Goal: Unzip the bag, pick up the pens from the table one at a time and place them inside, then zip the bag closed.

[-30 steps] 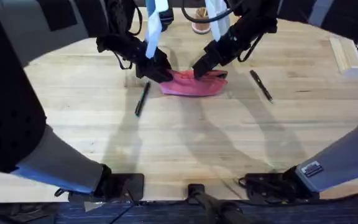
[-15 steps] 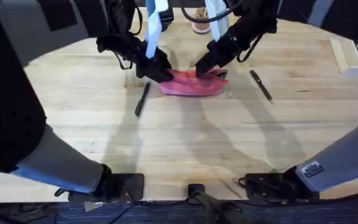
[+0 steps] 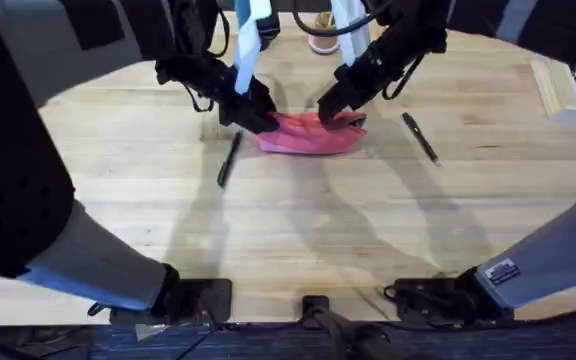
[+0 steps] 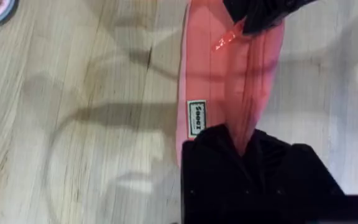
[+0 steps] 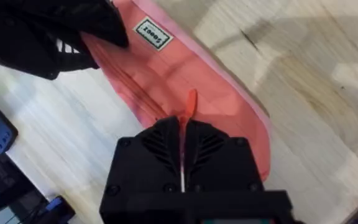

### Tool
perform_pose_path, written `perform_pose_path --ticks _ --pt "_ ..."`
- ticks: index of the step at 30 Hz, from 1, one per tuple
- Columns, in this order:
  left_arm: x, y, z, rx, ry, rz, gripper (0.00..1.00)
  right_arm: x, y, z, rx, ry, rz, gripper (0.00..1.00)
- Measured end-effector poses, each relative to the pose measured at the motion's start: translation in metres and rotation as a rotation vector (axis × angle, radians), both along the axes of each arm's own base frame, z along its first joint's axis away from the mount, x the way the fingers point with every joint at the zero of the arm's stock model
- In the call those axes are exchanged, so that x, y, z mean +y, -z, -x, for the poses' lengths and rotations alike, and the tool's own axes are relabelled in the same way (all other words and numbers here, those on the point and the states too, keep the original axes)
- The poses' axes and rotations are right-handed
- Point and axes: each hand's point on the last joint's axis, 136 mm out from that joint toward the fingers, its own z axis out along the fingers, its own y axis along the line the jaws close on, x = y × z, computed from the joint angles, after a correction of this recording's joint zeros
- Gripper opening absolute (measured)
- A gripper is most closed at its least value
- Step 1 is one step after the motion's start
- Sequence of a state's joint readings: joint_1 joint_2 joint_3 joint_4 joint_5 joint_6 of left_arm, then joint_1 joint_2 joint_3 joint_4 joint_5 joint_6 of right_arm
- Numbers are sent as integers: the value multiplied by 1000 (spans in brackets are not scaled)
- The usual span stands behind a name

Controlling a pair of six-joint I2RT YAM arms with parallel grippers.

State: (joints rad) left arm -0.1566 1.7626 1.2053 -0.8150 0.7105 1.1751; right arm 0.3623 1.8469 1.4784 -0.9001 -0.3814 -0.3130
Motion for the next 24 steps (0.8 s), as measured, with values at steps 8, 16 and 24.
perform_pose_path --ticks 8,16,24 --pt "0 0 0 0 0 0 42 -1 -1 2 5 0 2 33" --pt "0 0 0 0 0 0 42 -3 -15 2 -40 -5 -1 32" --pt "0 0 0 0 0 0 42 6 -20 7 -36 -54 -50 33"
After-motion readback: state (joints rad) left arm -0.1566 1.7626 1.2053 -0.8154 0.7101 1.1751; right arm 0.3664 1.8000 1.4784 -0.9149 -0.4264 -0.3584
